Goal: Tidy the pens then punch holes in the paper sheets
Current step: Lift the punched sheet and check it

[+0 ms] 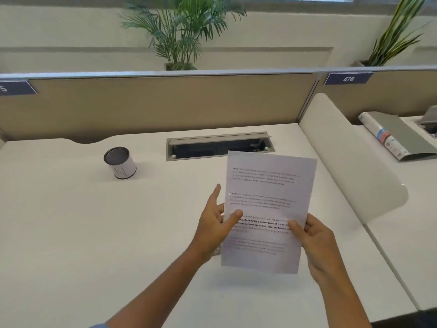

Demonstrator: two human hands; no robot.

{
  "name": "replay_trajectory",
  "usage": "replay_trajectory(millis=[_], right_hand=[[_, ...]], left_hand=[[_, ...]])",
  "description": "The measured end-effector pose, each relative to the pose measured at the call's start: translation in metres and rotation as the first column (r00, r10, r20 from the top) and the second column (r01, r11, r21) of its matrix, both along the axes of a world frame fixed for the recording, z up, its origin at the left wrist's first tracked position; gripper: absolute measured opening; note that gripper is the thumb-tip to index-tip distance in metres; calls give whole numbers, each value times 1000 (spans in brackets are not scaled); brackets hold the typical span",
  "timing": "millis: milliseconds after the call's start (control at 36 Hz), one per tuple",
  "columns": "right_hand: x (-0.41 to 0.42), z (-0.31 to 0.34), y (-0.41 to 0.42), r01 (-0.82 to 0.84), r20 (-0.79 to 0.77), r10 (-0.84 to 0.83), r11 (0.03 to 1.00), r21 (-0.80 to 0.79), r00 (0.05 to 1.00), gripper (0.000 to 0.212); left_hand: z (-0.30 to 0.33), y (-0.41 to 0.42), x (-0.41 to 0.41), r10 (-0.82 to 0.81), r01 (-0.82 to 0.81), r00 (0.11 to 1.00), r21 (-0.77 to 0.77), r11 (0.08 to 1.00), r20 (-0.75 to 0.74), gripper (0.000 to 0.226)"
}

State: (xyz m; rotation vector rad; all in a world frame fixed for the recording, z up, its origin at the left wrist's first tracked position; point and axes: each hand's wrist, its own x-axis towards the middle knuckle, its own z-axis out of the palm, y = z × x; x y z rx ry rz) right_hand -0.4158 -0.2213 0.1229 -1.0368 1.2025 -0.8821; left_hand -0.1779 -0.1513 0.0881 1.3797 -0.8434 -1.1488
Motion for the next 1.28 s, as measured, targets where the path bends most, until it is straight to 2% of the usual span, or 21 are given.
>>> replay_trajectory(millis=[56, 139, 250, 333, 472, 694, 778, 889, 972, 1056, 1139, 1222, 1278], right_hand=[[4, 5, 14, 48, 57, -46, 998, -46, 997, 24], [9, 6, 36, 132, 72, -125, 984, -116, 990, 21], [16, -6, 69, 223, 60, -216, 960, -171, 975, 18], [20, -33, 93, 229, -19, -237, 954, -193, 971, 15], [28, -79, 121, 156, -135, -167, 984, -87, 977, 20], [33, -67, 128, 244, -128, -265, 956, -160, 956, 16], [35, -92, 136, 156, -238, -171, 984, -82, 956, 18], [32, -94, 141, 106, -264, -122, 992, -75, 957, 19], [25, -90, 137, 104, -228, -122, 991, -89, 966, 17], [18, -83, 132, 112, -163, -124, 991, -77, 979, 14], [10, -83, 127, 93, 8, -92, 996, -10, 996, 9], [15, -79, 129, 87, 192, -105, 991, 98, 976, 58], [28, -70, 137, 63, 307, -114, 983, 171, 945, 81]], left_hand=[[13, 3, -2, -18, 20, 999, -54, 998, 36, 71], [29, 12, -7, 60, -54, 997, -113, 992, 49, 29], [23, 36, -13, 121, -114, 990, -92, 989, 77, 11], [-2, 59, -15, 150, -145, 979, -44, 988, 135, 21], [-39, 90, -15, 109, -126, 984, 114, 986, 144, 17], [-32, 101, -16, 101, -112, 976, 44, 993, 190, 25], [-44, 112, -13, 69, -98, 979, 148, 984, 189, 29], [-52, 120, -6, 70, -103, 982, 184, 978, 176, 20], [-40, 122, 1, 46, -70, 990, 183, 981, 131, 16], [-24, 128, 8, 72, -75, 997, 153, 985, 23, 16], [-15, 134, 13, 98, -87, 993, 153, 984, -70, 18], [-11, 140, 18, 149, -125, 977, 156, 980, -153, 21], [-10, 142, 18, 185, -156, 961, 147, 977, -207, 27]])
